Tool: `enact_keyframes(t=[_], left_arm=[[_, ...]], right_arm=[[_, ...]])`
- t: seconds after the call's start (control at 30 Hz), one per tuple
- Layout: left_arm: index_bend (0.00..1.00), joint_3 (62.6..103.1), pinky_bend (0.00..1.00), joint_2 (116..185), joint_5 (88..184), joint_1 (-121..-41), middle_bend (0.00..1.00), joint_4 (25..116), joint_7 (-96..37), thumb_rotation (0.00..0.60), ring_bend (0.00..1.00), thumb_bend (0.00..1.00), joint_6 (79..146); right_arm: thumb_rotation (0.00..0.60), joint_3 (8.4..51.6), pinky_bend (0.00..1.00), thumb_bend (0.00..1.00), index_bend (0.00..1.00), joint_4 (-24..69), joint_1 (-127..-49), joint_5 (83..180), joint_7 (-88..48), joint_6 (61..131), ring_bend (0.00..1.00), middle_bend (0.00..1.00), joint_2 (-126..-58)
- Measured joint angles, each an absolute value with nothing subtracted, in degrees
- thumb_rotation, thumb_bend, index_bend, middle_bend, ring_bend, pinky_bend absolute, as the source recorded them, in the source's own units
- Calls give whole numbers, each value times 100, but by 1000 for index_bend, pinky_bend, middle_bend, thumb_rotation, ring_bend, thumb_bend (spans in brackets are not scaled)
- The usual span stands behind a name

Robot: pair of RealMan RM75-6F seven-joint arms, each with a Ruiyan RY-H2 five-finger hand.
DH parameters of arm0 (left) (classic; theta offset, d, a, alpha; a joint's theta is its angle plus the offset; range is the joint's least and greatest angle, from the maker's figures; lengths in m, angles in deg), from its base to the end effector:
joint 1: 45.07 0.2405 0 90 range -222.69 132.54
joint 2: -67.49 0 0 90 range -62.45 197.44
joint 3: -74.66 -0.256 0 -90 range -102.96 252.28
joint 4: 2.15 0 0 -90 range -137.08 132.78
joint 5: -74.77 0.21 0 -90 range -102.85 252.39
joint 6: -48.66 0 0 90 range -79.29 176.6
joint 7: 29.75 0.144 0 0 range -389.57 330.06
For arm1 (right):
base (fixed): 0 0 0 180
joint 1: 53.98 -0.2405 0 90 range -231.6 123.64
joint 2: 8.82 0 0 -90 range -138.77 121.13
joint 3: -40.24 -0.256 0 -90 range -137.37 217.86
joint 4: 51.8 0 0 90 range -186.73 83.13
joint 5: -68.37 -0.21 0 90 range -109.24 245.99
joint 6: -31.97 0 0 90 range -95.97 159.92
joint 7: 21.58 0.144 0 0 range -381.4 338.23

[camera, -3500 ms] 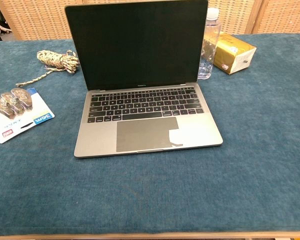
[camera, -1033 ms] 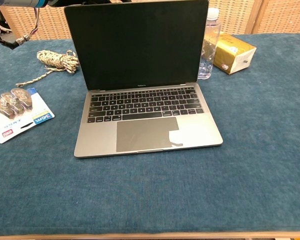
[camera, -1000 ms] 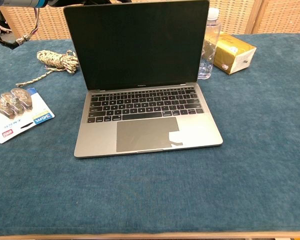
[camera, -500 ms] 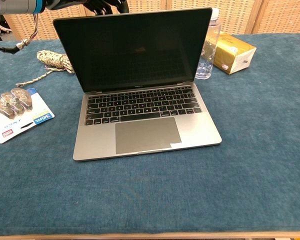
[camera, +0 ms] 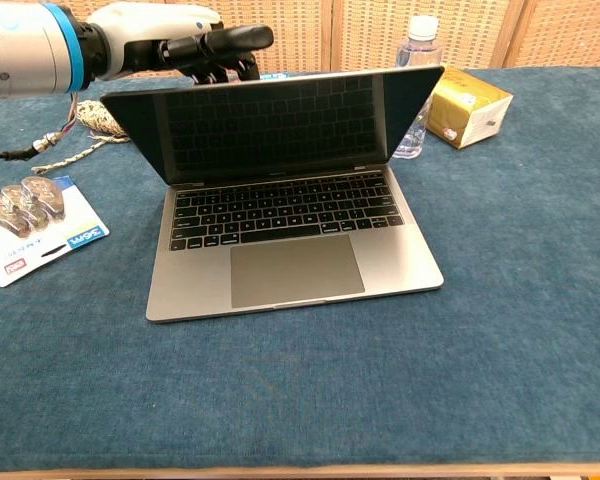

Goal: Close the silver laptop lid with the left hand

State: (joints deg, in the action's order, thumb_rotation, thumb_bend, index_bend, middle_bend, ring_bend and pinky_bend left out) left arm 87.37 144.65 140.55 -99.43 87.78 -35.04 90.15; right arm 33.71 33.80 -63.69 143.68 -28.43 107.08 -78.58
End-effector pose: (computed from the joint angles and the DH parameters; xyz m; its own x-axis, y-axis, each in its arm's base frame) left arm -0.0798 0.3769 0.0226 0.2718 0.4471 0.8522 0.8839 -0.4662 -0.0373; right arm -0.3369 -0.2214 0.1351 0.4765 -0.0878 0.8748 -0.8699 0.0969 0.4836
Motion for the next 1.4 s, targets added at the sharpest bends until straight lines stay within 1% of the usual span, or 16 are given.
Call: enact_keyframes(t=[0.37,0.87,1.27,1.33,1.4], left_arm=[[518,8412,459,14829,14408,-9731,391,8767,-3483,0,456,0,9266],[518,8153,459,15329,14580,-9546,391,8299,-3831,0,450,0,9166],[518,8074,459,15640,14717,-9479,391,7868,-4091,0,448,0,9067],[518,8076,459,15651,14732,-9477,389,7842,-4112,0,439,0,9056],[511,8087,447,15650,14747,-9472,361,7838,-4155,0,405,0,9049]], right_arm=[[600,3384,0,0,0,3405,-6379,14339,-2869,10670,0,0,-7843],[600,3404,0,0,0,3418,-6393,14320,-2894,10632,0,0,-7838],[600,3401,0,0,0,3416,-6400,14295,-2877,10609,0,0,-7826],[600,3405,0,0,0,3417,-6403,14296,-2873,10598,0,0,-7825],[600,3402,0,0,0,3421,-6402,14300,-2865,10609,0,0,-7822]])
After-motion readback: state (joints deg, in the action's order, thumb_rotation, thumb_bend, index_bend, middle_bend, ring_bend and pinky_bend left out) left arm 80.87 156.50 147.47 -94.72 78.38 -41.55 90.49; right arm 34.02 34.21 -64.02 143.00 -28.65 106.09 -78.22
